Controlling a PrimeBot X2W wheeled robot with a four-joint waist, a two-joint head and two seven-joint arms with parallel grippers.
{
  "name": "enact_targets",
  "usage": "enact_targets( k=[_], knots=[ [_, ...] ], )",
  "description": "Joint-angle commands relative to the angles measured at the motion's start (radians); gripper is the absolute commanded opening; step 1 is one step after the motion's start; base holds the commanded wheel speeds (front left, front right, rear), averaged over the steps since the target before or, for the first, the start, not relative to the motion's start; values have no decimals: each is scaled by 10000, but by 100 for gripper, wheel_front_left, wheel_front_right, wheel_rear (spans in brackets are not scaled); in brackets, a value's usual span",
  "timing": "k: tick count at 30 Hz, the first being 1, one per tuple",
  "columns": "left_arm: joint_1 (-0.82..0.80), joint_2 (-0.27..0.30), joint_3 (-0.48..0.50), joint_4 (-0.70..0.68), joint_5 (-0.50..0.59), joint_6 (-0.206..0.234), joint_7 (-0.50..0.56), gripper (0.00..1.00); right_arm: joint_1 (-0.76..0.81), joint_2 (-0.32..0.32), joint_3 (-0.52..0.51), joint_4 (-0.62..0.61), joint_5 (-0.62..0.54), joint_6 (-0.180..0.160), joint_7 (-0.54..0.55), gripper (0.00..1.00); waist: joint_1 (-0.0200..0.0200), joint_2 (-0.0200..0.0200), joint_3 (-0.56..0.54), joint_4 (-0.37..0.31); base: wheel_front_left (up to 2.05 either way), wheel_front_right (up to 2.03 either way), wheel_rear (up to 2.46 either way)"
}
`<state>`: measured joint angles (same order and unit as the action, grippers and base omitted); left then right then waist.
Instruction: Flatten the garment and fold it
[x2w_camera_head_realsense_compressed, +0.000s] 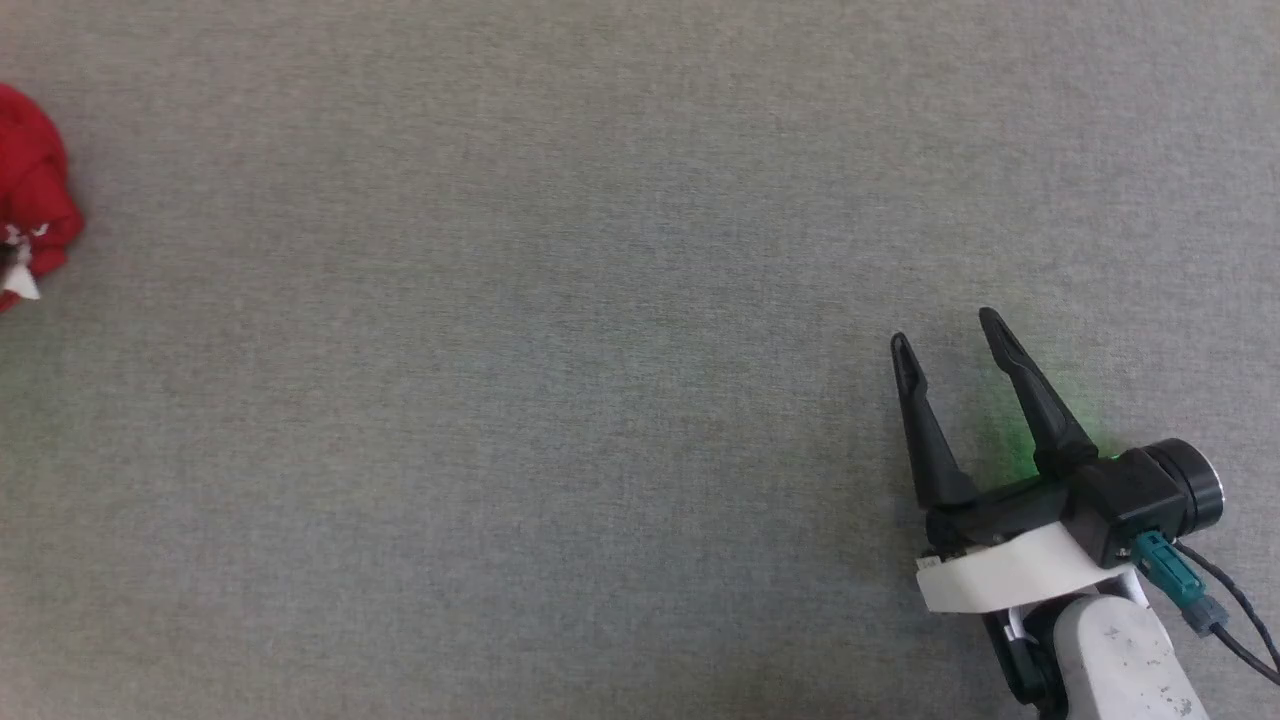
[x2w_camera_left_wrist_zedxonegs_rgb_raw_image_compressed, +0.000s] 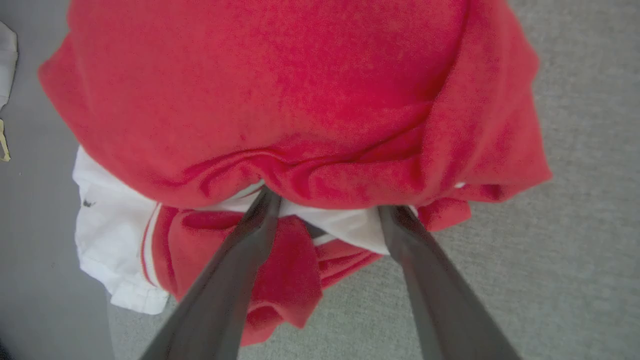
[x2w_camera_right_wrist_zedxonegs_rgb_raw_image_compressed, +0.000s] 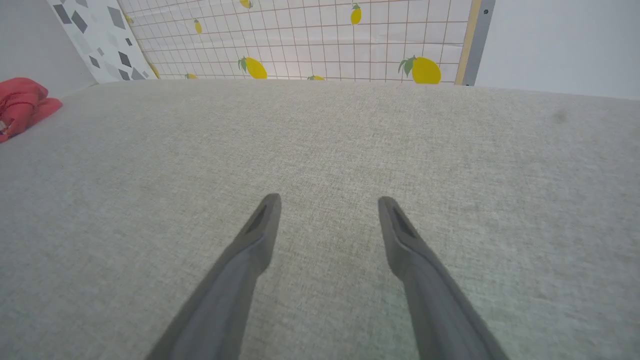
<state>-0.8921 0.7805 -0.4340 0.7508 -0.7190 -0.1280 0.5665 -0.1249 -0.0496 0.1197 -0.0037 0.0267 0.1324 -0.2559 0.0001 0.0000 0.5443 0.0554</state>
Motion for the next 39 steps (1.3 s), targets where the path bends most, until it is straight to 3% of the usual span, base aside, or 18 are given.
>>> enact_targets(
  k=[1, 2, 3, 11, 17, 21, 26, 34, 39],
  knots=[
    [227, -85, -246, 103, -271, -26, 340, 100, -197, -7, 11, -7, 43, -17, -59, 100, -1, 0, 184, -198, 0, 0, 0],
    [316, -50, -366, 51, -489, -26, 502, 41, -200, -7, 16, 19, 46, -17, -59, 100, -1, 0, 162, -197, 0, 0, 0],
    [369, -6, -424, 9, -650, -26, 543, 0, -199, -7, 17, 42, 48, -17, -59, 100, -1, 0, 135, -190, 0, 0, 0],
    [397, 289, -534, 70, -1168, -26, -615, 0, -76, -7, 27, 310, -15, -17, -59, 100, -1, 0, -557, -55, 0, 0, 0],
    [-32, 118, -230, 371, -928, 10, -2873, 0, 272, -7, -5, 557, 90, -17, -59, 100, -1, 0, -1777, 77, 0, 0, 0],
    [-370, -408, 359, 500, -1130, 266, -4687, 0, 607, -7, -74, 694, 193, -17, -59, 100, -1, 0, -2676, 188, 0, 0, 0],
    [-743, -858, 284, -40, -682, 243, -6384, 0, 848, -7, -279, 829, 279, -17, -59, 100, -1, 0, -3508, 289, 0, 0, 0],
    [-817, -2140, -586, -1738, 113, 443, -7404, 0, 1175, -7, -668, 890, 548, -17, -59, 100, -1, 0, -4584, 214, 0, 0, 0],
    [-331, -3616, -1366, -2818, 538, 987, -7778, 0, 1306, -7, -901, 885, 657, -17, -59, 100, -1, 0, -5002, -64, 0, 0, 0]
  ],
)
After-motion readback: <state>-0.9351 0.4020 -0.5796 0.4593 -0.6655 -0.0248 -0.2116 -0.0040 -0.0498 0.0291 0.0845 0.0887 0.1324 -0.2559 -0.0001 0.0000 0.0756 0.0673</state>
